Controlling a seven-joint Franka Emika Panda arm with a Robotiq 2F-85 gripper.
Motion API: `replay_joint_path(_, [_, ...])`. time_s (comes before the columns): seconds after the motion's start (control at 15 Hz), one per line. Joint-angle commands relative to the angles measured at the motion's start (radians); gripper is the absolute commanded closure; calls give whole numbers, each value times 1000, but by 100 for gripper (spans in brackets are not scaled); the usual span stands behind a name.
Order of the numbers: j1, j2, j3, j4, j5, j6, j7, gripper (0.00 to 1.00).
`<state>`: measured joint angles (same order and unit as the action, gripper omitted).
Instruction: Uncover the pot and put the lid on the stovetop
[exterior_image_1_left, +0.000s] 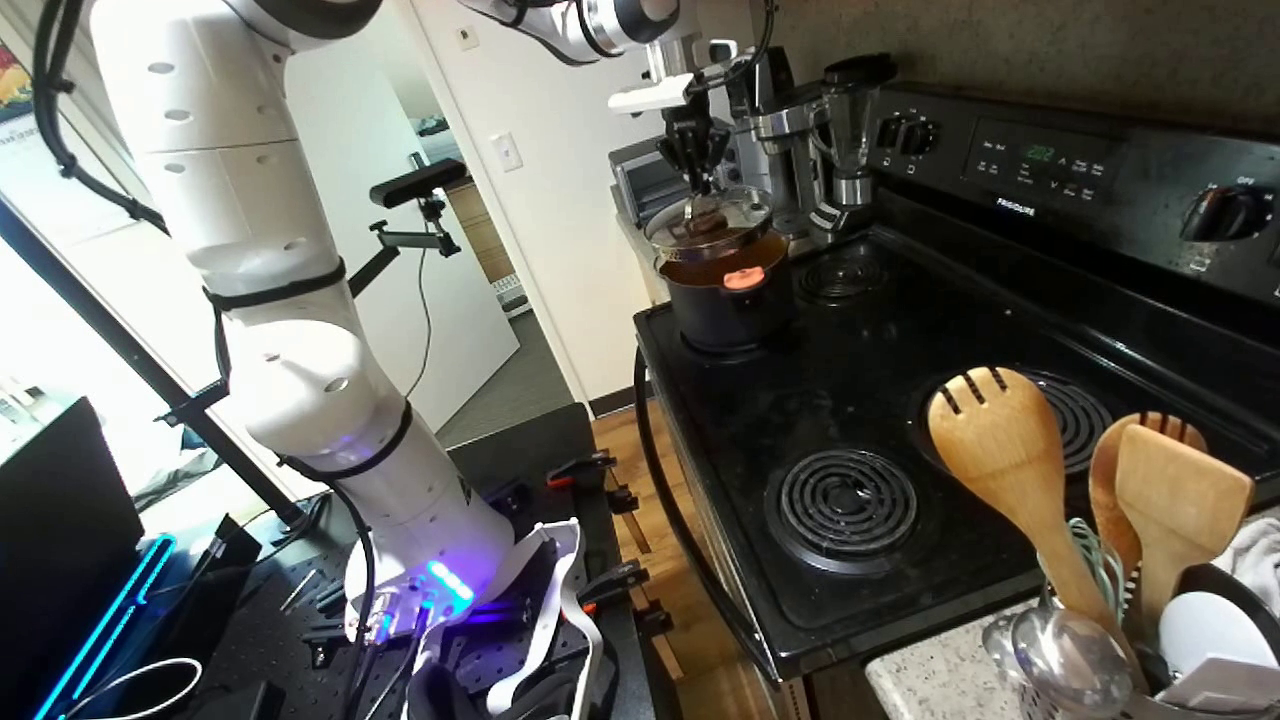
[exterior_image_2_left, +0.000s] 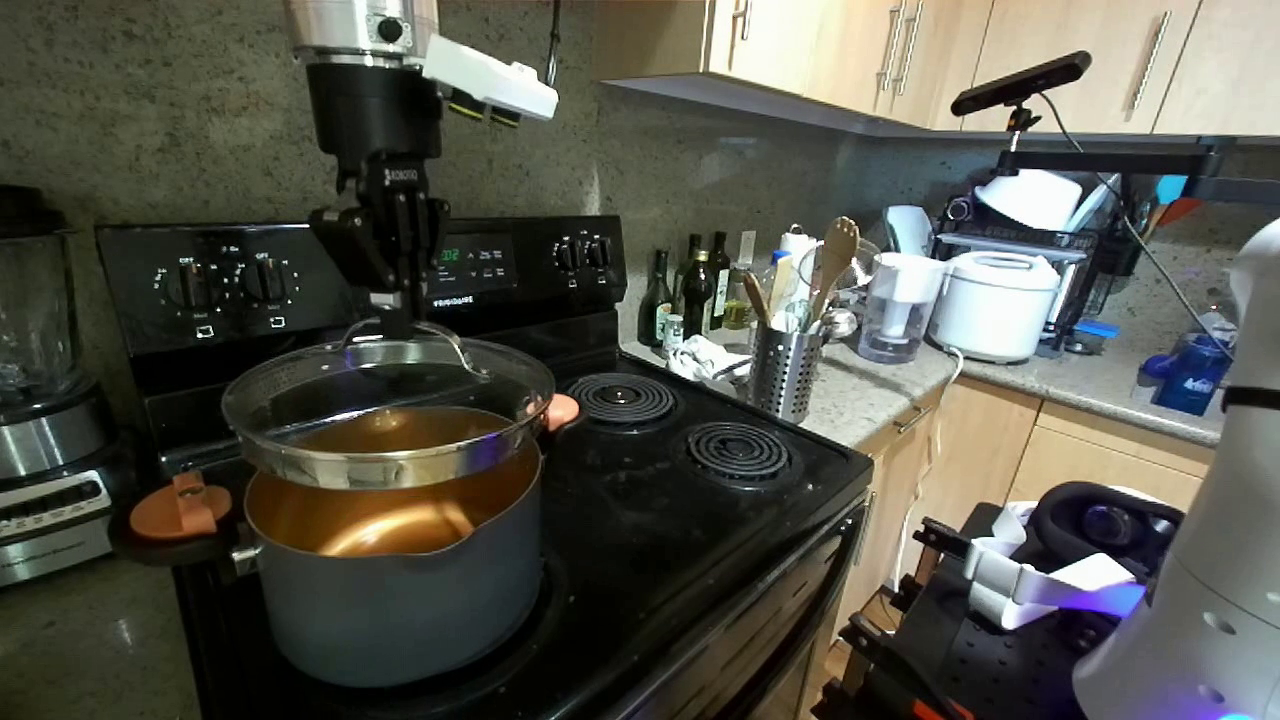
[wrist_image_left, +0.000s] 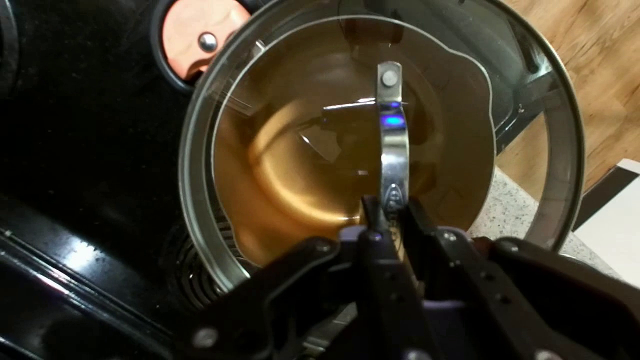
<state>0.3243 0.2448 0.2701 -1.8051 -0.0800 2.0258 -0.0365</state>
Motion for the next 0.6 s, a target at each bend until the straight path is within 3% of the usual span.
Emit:
replay_joint_path(0.0, [-10, -96, 8, -26, 25, -78, -16, 96])
replay_joint_path(0.53, [-23, -253, 1, -107, 57, -170, 10, 96])
